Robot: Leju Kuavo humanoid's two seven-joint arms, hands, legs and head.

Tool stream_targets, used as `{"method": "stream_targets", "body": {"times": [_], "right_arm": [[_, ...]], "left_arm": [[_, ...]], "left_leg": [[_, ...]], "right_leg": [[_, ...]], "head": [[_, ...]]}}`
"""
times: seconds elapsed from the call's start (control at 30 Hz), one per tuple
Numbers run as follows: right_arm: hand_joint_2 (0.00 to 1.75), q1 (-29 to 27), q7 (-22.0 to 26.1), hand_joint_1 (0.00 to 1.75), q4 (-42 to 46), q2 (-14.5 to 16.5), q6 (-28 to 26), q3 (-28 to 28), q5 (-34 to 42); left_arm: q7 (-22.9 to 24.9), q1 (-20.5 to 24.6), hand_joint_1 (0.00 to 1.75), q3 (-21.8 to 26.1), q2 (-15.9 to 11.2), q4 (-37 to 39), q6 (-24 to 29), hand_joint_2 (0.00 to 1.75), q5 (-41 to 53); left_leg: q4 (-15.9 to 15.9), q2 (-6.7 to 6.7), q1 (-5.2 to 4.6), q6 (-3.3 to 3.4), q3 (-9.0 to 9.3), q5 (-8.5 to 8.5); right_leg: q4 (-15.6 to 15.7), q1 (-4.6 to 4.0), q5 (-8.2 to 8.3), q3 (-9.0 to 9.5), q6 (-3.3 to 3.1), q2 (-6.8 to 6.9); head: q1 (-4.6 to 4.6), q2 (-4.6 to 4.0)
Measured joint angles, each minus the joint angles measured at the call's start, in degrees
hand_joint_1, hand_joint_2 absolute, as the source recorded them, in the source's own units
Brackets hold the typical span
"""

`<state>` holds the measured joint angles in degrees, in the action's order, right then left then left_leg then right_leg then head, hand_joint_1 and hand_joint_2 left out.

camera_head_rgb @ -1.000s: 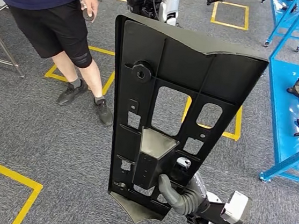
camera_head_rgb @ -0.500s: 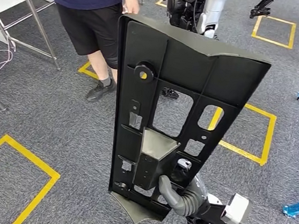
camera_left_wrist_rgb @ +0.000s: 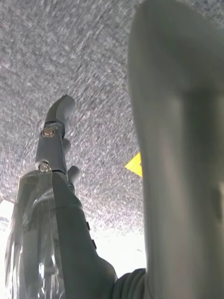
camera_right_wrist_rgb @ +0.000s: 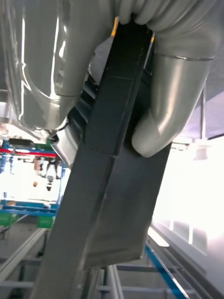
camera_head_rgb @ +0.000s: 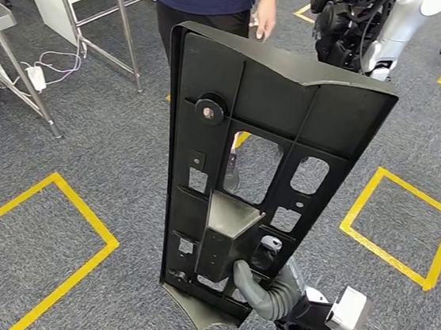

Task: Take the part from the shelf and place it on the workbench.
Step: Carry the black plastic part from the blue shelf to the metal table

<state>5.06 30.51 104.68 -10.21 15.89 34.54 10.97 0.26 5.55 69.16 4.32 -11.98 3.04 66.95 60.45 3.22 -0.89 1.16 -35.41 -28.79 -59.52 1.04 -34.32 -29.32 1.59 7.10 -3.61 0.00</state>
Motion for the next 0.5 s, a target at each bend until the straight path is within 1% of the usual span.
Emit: {"method": "stream_targets", "body": {"times": [0.03,0.07,0.1,0.13,0.17,0.2,0.23,0.27,0.3,0.33,0.37,0.4,0.43,0.47,0.5], "right_arm": [[1.75,0.04,0.01,1.75,0.04,0.0,0.0,-0.03,-0.01],[1.75,0.04,0.03,1.75,0.08,-0.02,0.0,-0.08,-0.01],[1.75,0.0,0.03,1.75,0.08,-0.07,0.0,-0.11,-0.02],[1.75,-0.08,0.03,1.75,0.06,-0.13,0.0,-0.15,-0.02],[1.75,-0.16,0.01,1.75,0.01,-0.19,0.0,-0.16,-0.02],[1.75,-0.22,-0.02,1.75,-0.05,-0.23,0.0,-0.16,-0.02],[1.75,-0.24,-0.02,1.75,-0.09,-0.24,0.0,-0.17,-0.02],[1.75,-0.23,-0.02,1.75,-0.1,-0.24,0.0,-0.19,-0.02],[1.75,-0.21,-0.02,1.75,-0.1,-0.24,0.0,-0.23,-0.02],[1.75,-0.2,-0.02,1.75,-0.11,-0.25,0.01,-0.28,-0.02],[1.75,-0.2,-0.02,1.75,-0.12,-0.26,0.01,-0.34,-0.02],[1.75,-0.19,-0.03,1.75,-0.13,-0.28,0.01,-0.39,-0.02],[1.75,-0.17,-0.05,1.75,-0.13,-0.31,0.02,-0.44,-0.03],[1.75,-0.12,-0.06,1.75,-0.11,-0.29,0.01,-0.49,-0.03],[1.75,-0.02,-0.07,1.75,-0.1,-0.26,0.01,-0.53,-0.04]], "left_arm": [[-0.01,-0.02,0.0,0.0,-0.01,0.0,0.0,1.75,0.0],[-0.01,0.07,0.0,0.0,-0.01,0.0,0.0,1.75,0.0],[-0.02,0.2,0.0,0.0,0.0,0.0,0.01,1.75,0.0],[-0.02,0.35,0.0,0.0,0.01,0.0,0.0,1.75,0.0],[-0.02,0.43,0.0,-0.01,0.02,0.0,0.0,1.75,0.0],[-0.01,0.43,0.0,-0.01,0.03,0.0,0.0,1.75,0.0],[0.01,0.38,0.0,-0.01,0.05,0.0,0.0,1.75,0.0],[0.02,0.34,0.0,-0.02,0.09,0.0,0.0,1.75,0.0],[0.04,0.32,0.0,-0.02,0.13,0.0,0.0,1.75,-0.01],[0.05,0.35,0.0,-0.02,0.18,0.01,0.0,1.75,-0.01],[0.05,0.4,0.0,-0.02,0.21,0.01,0.0,1.75,-0.02],[0.05,0.4,0.0,-0.02,0.22,0.02,0.0,1.75,-0.02],[0.05,0.32,0.0,-0.02,0.23,0.02,0.0,1.75,-0.02],[0.06,0.18,0.0,-0.01,0.22,0.02,0.0,1.75,-0.02],[0.07,0.01,0.0,-0.01,0.25,0.02,0.0,1.75,-0.02]], "left_leg": [[-0.25,-0.63,0.16,0.33,0.2,0.06],[-0.48,-1.26,0.4,0.66,0.41,0.12],[-0.56,-1.93,0.54,0.92,0.5,0.1],[-0.55,-2.67,0.6,1.15,0.56,0.05],[-0.54,-3.48,0.61,1.28,0.63,-0.01],[-0.53,-4.32,0.59,1.35,0.75,-0.08],[-0.51,-5.19,0.59,1.36,0.92,-0.16],[-0.5,-6.08,0.61,1.31,1.16,-0.26],[-0.48,-6.97,0.66,1.19,1.37,-0.41],[-0.38,-7.8,0.65,1.0,1.47,-0.57],[-0.27,-8.61,0.71,0.77,1.42,-0.68],[-0.21,-9.28,0.8,0.52,1.26,-0.74],[-0.2,-9.93,0.91,0.22,1.11,-0.73],[-0.29,-10.61,1.02,-0.09,1.02,-0.69],[-0.24,-10.48,0.99,-0.41,1.0,-0.82]], "right_leg": [[-0.73,0.09,-0.65,-0.09,0.19,-1.26],[-2.63,0.16,-1.83,-0.84,0.31,-3.05],[-5.87,0.23,-3.41,-2.43,0.32,-5.0],[-9.82,0.21,-5.03,-4.62,0.32,-6.17],[-13.49,0.18,-6.14,-6.83,0.35,-6.64],[-15.7,0.14,-6.19,-8.45,0.4,-6.8],[-15.58,0.11,-4.93,-9.01,0.4,-6.9],[-13.18,0.1,-2.62,-8.49,0.38,-7.15],[-9.26,0.12,0.12,-7.25,0.3,-7.96],[-5.5,0.19,2.17,-5.95,0.18,-9.31],[-2.63,0.25,3.41,-4.92,0.04,-10.54],[-1.1,0.26,3.78,-4.38,-0.13,-11.48],[-0.76,0.2,3.53,-4.2,-0.35,-11.71],[-0.55,0.2,3.48,-4.03,-0.61,-11.17],[-0.38,0.25,3.47,-3.83,-0.93,-10.46]], "head": [[0.02,0.0],[0.06,0.0],[0.1,0.0],[0.11,0.0],[0.13,0.0],[0.13,0.0],[0.13,0.0],[0.13,0.0],[0.13,0.0],[0.13,0.0],[0.13,0.0],[0.13,0.0],[0.12,0.0],[0.13,0.0],[0.11,0.0]]}}
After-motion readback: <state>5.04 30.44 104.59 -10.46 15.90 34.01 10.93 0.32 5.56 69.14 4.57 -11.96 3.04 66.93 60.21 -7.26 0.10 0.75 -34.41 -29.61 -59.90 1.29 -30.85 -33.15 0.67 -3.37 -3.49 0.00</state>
